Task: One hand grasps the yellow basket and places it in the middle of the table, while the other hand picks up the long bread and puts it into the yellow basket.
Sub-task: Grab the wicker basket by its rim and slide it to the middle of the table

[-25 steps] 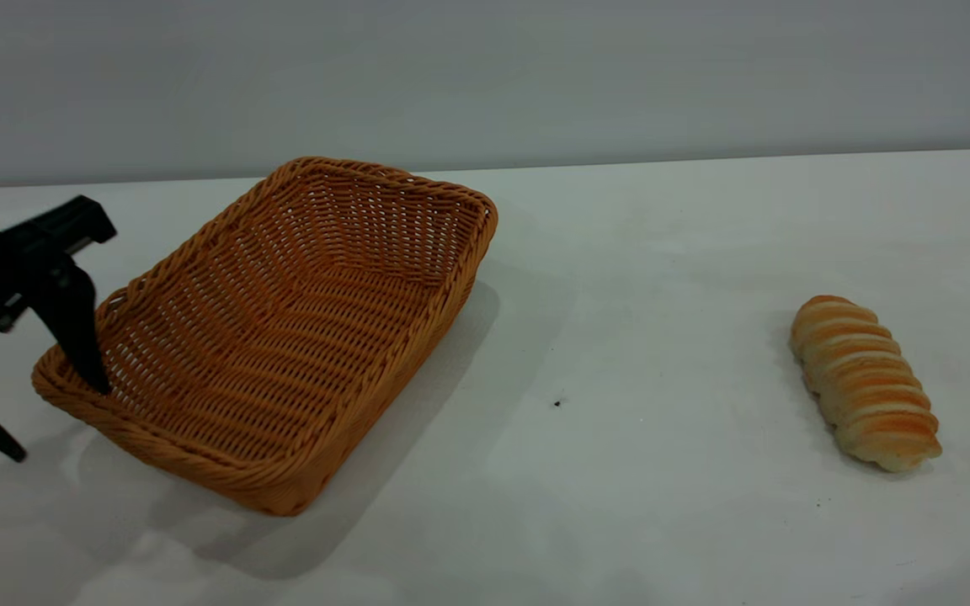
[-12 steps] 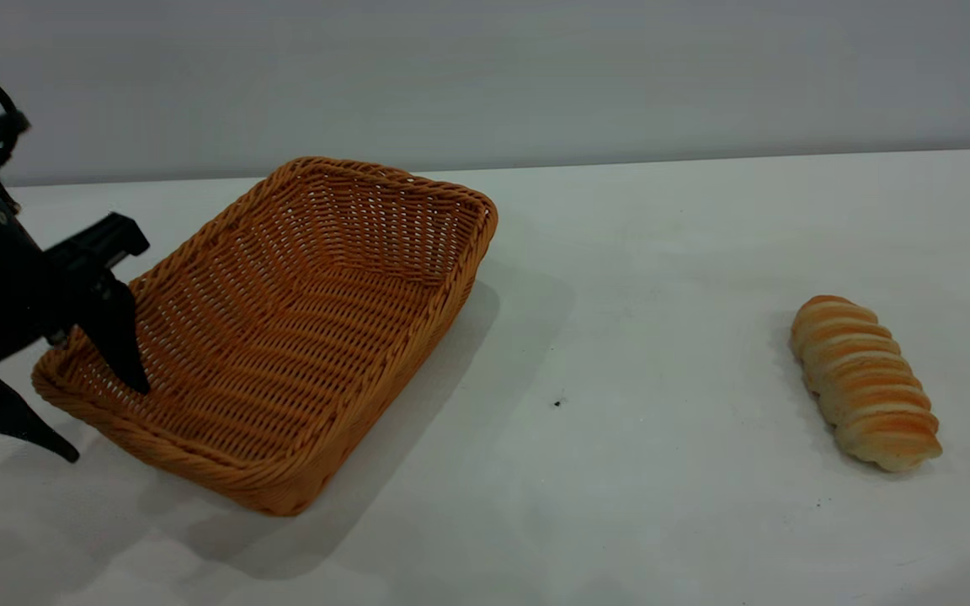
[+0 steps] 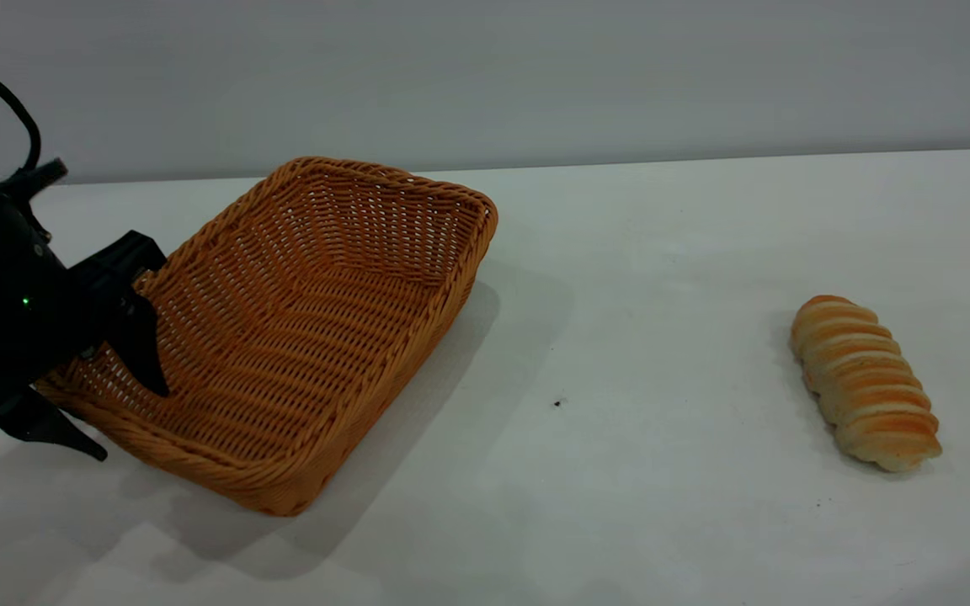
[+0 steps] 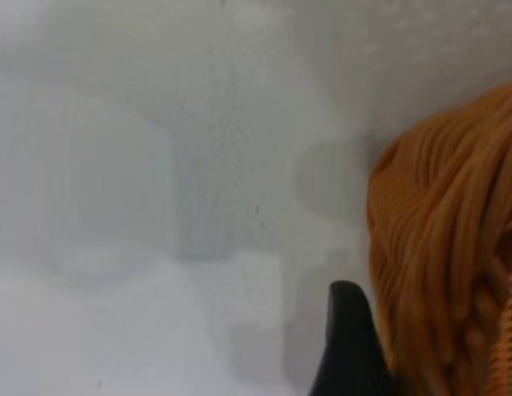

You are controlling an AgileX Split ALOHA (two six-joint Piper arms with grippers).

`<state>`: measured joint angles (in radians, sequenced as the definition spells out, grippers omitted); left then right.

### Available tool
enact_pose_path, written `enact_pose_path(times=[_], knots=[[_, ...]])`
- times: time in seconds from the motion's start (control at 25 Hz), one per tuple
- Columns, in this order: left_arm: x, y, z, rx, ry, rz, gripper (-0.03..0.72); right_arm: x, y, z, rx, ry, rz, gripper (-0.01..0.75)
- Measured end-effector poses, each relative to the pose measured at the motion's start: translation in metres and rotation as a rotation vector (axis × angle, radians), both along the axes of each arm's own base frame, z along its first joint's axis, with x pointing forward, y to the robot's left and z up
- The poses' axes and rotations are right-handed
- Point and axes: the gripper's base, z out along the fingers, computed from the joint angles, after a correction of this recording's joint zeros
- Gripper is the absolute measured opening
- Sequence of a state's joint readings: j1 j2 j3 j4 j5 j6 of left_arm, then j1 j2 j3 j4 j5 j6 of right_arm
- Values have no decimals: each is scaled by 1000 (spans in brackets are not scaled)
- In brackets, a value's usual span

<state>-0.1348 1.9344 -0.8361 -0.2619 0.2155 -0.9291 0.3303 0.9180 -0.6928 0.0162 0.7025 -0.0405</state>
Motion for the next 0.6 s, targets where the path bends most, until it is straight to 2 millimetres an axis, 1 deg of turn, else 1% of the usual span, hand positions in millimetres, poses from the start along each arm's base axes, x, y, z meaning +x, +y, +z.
enact_pose_path(times=[0.08,0.16,0.2,0.24,0.28,0.32,0.6], knots=[[2,0,0,1,-19,3,484,0,0,0,0,0,1,534],[3,0,0,2,-27,7,383,0,0,0,0,0,1,534],[3,0,0,2,-29,8,303,0,0,0,0,0,1,534],[3,0,0,2,-34,9,199,0,0,0,0,0,1,534],[4,0,0,-1,-41,21,131,0,0,0,0,0,1,534],[5,0,0,-3,-54,31,109,0,0,0,0,0,1,534],[8,1,4,3,-88,14,112,0,0,0,0,0,1,534]])
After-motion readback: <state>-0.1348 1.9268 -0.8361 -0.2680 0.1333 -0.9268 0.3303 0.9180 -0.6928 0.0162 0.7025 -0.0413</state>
